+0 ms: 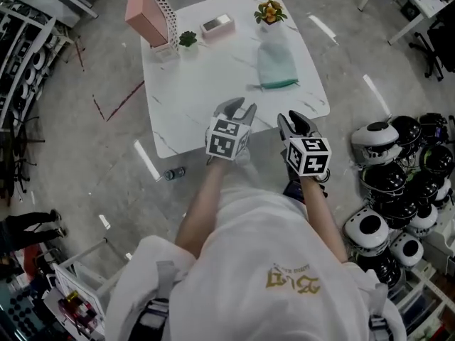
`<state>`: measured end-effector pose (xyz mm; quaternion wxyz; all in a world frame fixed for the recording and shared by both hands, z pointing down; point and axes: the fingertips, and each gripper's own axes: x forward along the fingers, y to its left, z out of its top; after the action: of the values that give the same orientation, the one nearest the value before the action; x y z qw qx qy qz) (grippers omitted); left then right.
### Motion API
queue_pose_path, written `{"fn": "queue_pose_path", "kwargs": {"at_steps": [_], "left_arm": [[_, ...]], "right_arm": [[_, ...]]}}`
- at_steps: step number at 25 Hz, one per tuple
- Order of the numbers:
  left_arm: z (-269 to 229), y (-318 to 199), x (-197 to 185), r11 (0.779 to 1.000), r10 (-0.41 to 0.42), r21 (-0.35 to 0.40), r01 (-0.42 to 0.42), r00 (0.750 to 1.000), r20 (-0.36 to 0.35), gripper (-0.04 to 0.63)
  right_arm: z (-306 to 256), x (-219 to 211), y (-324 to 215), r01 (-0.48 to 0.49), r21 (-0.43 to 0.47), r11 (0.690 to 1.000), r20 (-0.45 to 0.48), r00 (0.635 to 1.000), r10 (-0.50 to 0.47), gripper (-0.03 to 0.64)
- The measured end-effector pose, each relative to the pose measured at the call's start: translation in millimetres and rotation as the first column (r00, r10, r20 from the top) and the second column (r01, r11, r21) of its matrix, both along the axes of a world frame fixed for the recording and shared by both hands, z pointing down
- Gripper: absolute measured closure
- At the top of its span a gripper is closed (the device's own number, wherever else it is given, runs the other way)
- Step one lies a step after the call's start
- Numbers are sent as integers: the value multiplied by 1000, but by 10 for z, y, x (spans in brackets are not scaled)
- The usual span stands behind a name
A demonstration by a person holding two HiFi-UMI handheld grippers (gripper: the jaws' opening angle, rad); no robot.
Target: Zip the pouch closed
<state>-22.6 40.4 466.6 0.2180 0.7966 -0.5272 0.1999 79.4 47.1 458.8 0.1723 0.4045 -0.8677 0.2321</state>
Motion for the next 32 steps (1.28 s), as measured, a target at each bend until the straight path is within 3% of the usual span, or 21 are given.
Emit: {"fn": "queue_pose_path", "kwargs": {"at_steps": [8, 16, 32], "left_arm": [[427, -480, -259, 987, 128, -96, -128, 992, -7, 445], [747, -731, -340, 960, 230, -161, -228, 973, -5, 445], [1212, -943, -153, 859, 459, -282, -427, 887, 56, 442]], "right_arm": [[315, -312, -423, -66, -59, 996, -68, 996, 62, 477], [565, -487, -711, -101, -121, 988, -129, 988, 85, 476], [1061, -585, -952, -87, -221, 971, -189, 981, 45, 477]]}}
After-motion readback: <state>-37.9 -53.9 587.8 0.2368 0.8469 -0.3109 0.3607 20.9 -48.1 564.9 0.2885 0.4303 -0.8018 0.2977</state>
